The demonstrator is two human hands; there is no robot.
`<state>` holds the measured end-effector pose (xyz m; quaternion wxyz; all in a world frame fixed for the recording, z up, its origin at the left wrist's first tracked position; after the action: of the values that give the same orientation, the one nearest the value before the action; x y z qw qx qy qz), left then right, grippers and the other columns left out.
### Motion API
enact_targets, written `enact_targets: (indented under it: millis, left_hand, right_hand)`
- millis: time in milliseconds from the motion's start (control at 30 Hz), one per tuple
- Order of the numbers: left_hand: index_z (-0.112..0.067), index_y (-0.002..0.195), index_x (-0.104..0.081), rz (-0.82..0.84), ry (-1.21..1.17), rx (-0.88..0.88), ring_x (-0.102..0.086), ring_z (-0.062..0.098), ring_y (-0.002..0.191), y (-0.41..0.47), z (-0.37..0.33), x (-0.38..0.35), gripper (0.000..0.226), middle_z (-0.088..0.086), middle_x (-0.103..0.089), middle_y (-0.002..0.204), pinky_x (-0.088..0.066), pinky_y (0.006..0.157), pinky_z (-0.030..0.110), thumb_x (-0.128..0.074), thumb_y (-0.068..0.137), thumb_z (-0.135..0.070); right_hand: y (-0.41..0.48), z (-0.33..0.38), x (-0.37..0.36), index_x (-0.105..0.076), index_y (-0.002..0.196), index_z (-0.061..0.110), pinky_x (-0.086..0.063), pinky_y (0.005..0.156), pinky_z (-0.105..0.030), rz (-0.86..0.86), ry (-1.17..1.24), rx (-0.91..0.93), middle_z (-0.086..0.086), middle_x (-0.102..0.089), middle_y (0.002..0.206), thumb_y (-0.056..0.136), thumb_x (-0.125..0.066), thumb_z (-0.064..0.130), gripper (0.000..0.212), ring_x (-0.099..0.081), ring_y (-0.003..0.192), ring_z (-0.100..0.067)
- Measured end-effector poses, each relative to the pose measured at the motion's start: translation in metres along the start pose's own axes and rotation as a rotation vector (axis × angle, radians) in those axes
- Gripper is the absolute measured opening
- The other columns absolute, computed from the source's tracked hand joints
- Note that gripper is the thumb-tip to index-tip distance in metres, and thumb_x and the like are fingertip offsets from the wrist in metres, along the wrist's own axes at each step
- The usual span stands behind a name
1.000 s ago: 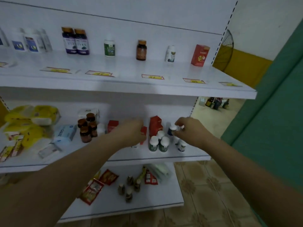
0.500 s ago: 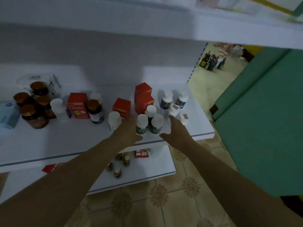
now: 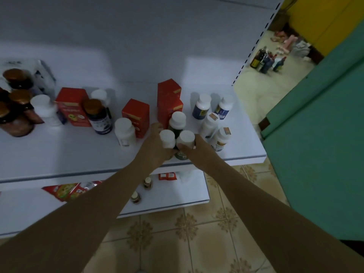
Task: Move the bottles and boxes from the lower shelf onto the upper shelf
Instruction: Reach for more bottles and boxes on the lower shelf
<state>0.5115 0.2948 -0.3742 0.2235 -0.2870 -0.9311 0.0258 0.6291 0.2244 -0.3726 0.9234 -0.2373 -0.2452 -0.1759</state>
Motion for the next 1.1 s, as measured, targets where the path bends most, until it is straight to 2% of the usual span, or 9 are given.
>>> enact_targets:
  millis: [200,267,367,433,533,667,767,900,1100]
  left_hand:
    - [-0.02,0.108,-0.053,0.01,-0.272,0.049,-0.058,0.009,0.097,-0.046,-0.036,0.045,0.04,-0.009,-0.061,0.102,-0.046,0.079,0.016,-0.076,0.075,-0.018]
    - [-0.024,0.106,-0.058,0.018,-0.41,0.073,-0.061,0.014,0.103,-0.068,-0.057,0.062,0.028,-0.006,-0.065,0.106,-0.048,0.09,0.026,-0.071,0.08,-0.024]
    - [-0.025,0.098,-0.057,-0.023,-0.627,0.076,-0.061,0.021,0.101,-0.106,-0.094,0.089,0.014,0.002,-0.065,0.103,-0.049,0.095,0.037,-0.065,0.086,-0.024]
    - [-0.021,0.097,-0.055,0.004,-0.709,0.024,-0.063,0.019,0.087,-0.135,-0.12,0.107,0.015,0.002,-0.065,0.091,-0.052,0.084,0.035,-0.063,0.086,-0.024]
    - [-0.019,0.099,-0.054,0.054,-0.713,-0.099,-0.064,0.02,0.077,-0.18,-0.159,0.133,0.028,0.006,-0.064,0.084,-0.053,0.073,0.036,-0.066,0.077,-0.031]
    - [-0.015,0.11,-0.052,0.053,-0.685,-0.18,-0.062,0.03,0.089,-0.225,-0.207,0.165,0.047,0.016,-0.062,0.098,-0.053,0.084,0.046,-0.072,0.072,-0.034]
    - [-0.007,0.119,-0.052,0.023,-0.687,-0.237,-0.065,0.036,0.096,-0.246,-0.24,0.188,0.055,0.019,-0.066,0.111,-0.053,0.086,0.05,-0.073,0.074,-0.032]
    - [-0.012,0.103,-0.05,-0.018,-0.655,-0.305,-0.064,0.026,0.069,-0.268,-0.27,0.218,0.035,0.012,-0.066,0.078,-0.055,0.071,0.038,-0.068,0.082,-0.033]
    - [-0.016,0.092,-0.055,0.006,-0.606,-0.343,-0.063,0.02,0.063,-0.294,-0.287,0.252,0.02,0.007,-0.063,0.07,-0.054,0.063,0.03,-0.064,0.085,-0.033]
  right_hand:
    - [-0.057,0.04,0.027,-0.043,0.119,0.034,-0.047,0.1,-0.044,0.12,0.237,0.06,0.007,-0.057,0.118,0.087,-0.058,0.046,0.037,-0.054,0.111,-0.014]
    - [-0.08,0.061,0.036,-0.048,0.121,0.03,-0.047,0.099,-0.04,0.167,0.278,0.113,0.007,-0.059,0.121,0.087,-0.059,0.046,0.04,-0.056,0.113,-0.012]
    - [-0.117,0.099,0.049,-0.053,0.119,0.021,-0.046,0.098,-0.036,0.23,0.437,0.153,0.0,-0.061,0.122,0.087,-0.063,0.031,0.036,-0.057,0.114,-0.017]
    - [-0.143,0.127,0.058,-0.053,0.108,0.02,-0.044,0.098,-0.041,0.264,0.561,0.2,-0.004,-0.061,0.111,0.088,-0.061,0.02,0.022,-0.057,0.108,-0.022]
    - [-0.188,0.168,0.07,-0.053,0.102,0.024,-0.047,0.09,-0.051,0.308,0.65,0.336,-0.008,-0.061,0.097,0.077,-0.067,0.033,0.03,-0.061,0.093,-0.027]
    - [-0.246,0.221,0.086,-0.056,0.104,0.014,-0.057,0.064,-0.035,0.34,0.789,0.45,-0.007,-0.068,0.084,0.08,-0.065,0.027,0.029,-0.068,0.068,-0.022]
    - [-0.28,0.255,0.095,-0.06,0.099,0.013,-0.058,0.064,-0.031,0.37,0.765,0.538,-0.008,-0.07,0.082,0.068,-0.066,0.038,0.041,-0.068,0.068,-0.021]
    - [-0.304,0.284,0.104,-0.062,0.087,0.017,-0.052,0.052,-0.024,0.326,0.712,0.579,-0.004,-0.067,0.07,0.077,-0.059,0.049,0.034,-0.065,0.056,-0.014]
    - [-0.322,0.319,0.098,-0.056,0.099,0.014,-0.052,0.058,-0.027,0.249,0.632,0.636,-0.005,-0.067,0.072,0.087,-0.053,0.051,0.039,-0.063,0.06,-0.015]
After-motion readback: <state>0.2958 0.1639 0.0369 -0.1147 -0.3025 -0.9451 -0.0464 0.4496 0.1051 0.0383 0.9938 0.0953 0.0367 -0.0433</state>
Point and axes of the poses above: each hand's wrist, its own y-axis towards the middle knuckle, its own x-axis out of the back of the hand, z = x × y, the point moved 2 cm from there along y, towards the middle knuckle
